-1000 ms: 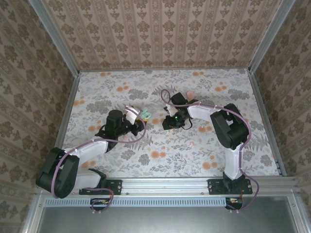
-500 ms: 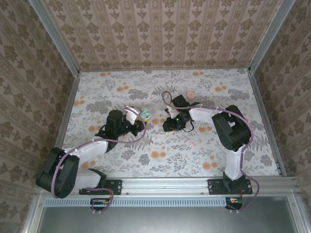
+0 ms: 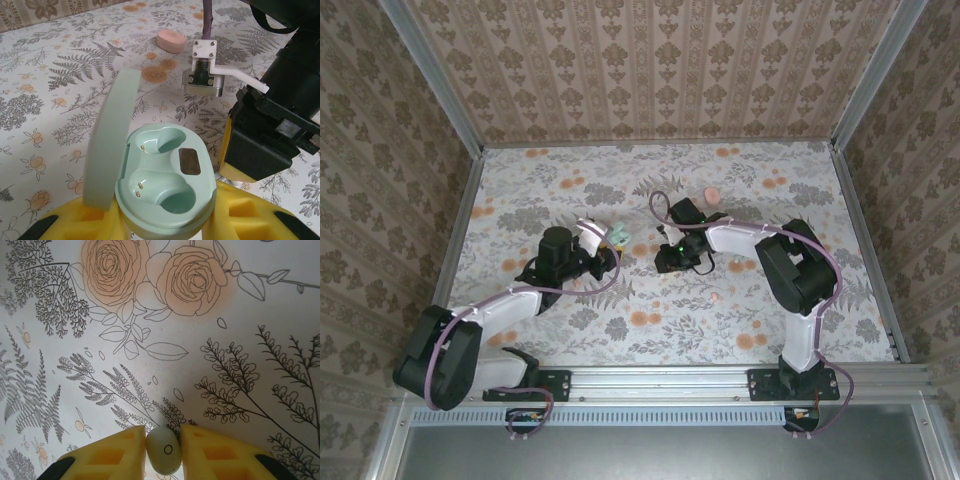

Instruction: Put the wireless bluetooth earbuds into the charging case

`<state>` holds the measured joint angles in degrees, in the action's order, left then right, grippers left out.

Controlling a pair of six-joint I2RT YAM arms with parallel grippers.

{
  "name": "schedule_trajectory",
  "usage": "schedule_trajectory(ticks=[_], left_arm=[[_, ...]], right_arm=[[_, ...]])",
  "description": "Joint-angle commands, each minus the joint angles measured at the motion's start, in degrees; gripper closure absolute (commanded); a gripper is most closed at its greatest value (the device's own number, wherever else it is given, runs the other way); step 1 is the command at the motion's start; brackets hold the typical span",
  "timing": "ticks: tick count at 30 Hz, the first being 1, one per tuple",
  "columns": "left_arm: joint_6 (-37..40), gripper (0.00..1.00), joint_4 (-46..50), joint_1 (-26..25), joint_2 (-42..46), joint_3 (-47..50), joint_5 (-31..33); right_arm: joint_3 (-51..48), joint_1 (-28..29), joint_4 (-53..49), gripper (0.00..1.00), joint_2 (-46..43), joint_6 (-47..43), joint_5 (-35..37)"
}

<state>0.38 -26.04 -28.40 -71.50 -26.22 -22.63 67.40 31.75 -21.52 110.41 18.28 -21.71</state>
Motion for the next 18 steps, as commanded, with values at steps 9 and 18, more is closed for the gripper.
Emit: schedule_trajectory(ticks=[9,18], left_arm=[[-0.74,0.88,0.03,0.28,2.14,0.99,-0.13],[0.85,0.88,-5.96,-0.29,2.13,2.4,-4.52]], right_arm=[[-0.34,3.5,-7.09,0.84,-2.44,6.5,8.49],[0.71,3.5,-12.46,0.86,-15.65,14.11,14.58]])
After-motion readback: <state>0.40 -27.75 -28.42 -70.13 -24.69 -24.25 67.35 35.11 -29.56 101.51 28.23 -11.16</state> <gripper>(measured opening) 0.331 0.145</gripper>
